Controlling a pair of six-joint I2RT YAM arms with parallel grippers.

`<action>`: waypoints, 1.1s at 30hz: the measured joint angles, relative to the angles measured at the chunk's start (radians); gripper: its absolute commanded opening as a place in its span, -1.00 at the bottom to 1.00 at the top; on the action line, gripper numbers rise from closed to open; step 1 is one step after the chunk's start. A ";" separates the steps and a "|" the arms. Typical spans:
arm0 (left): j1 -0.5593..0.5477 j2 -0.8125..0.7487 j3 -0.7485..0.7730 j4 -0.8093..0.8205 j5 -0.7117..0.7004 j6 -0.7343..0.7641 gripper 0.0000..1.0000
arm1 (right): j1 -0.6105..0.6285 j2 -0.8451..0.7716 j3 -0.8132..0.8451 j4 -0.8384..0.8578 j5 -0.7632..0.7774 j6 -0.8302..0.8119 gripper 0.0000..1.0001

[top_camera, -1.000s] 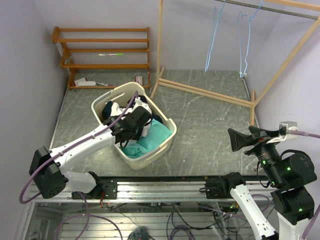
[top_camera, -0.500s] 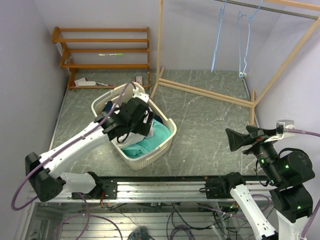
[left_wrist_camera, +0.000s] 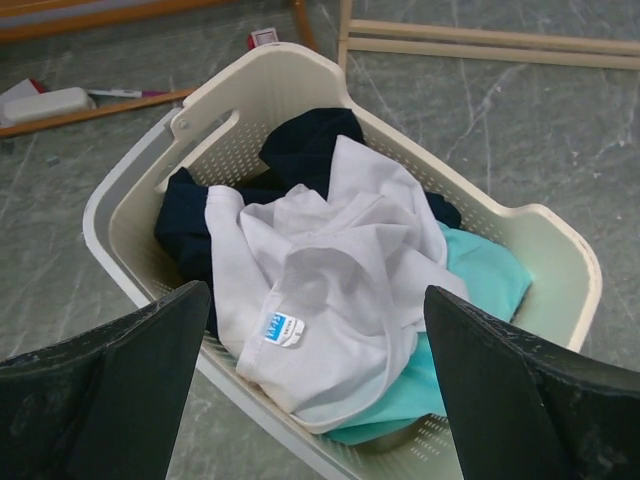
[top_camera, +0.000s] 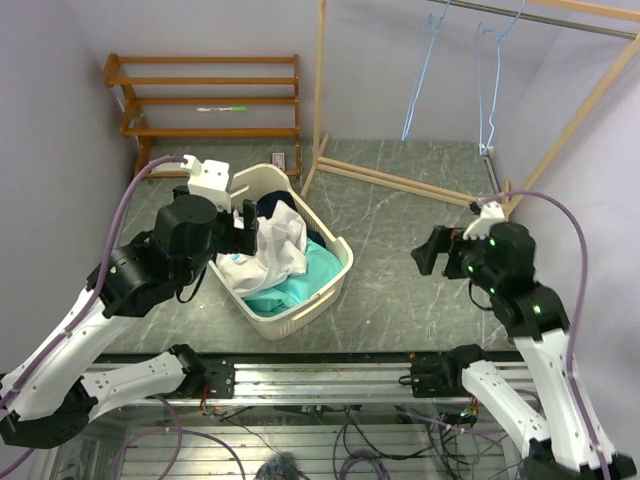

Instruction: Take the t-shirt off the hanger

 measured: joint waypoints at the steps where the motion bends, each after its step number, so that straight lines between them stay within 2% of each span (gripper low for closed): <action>1: 0.004 0.003 0.000 0.000 -0.010 0.005 0.98 | 0.000 0.055 0.000 -0.002 0.003 0.003 1.00; 5: 0.065 0.086 0.000 0.005 0.024 0.015 0.99 | 0.000 0.172 0.014 -0.008 0.039 0.016 1.00; 9: 0.320 0.211 -0.002 0.024 0.218 0.032 0.96 | 0.000 0.251 0.098 -0.013 0.111 0.043 1.00; 11: 0.490 0.243 -0.015 0.041 0.319 0.035 0.96 | 0.000 0.275 0.123 -0.012 0.132 0.056 1.00; 14: 0.647 0.211 -0.054 0.048 0.351 0.029 0.96 | 0.000 0.284 0.123 -0.016 0.140 0.066 1.00; 16: 0.668 0.136 -0.080 0.051 0.350 0.026 0.96 | 0.000 0.273 0.113 -0.014 0.140 0.069 0.99; 22: 0.669 -0.277 -0.222 0.124 0.345 0.042 0.98 | 0.000 0.144 0.019 0.016 0.132 0.070 1.00; 24: 0.669 -0.356 -0.250 0.135 0.345 0.045 0.98 | 0.000 0.105 -0.010 0.016 0.132 0.073 1.00; 33: 0.666 -0.347 -0.381 0.145 0.339 0.026 0.99 | 0.000 0.100 -0.032 0.033 0.154 0.082 1.00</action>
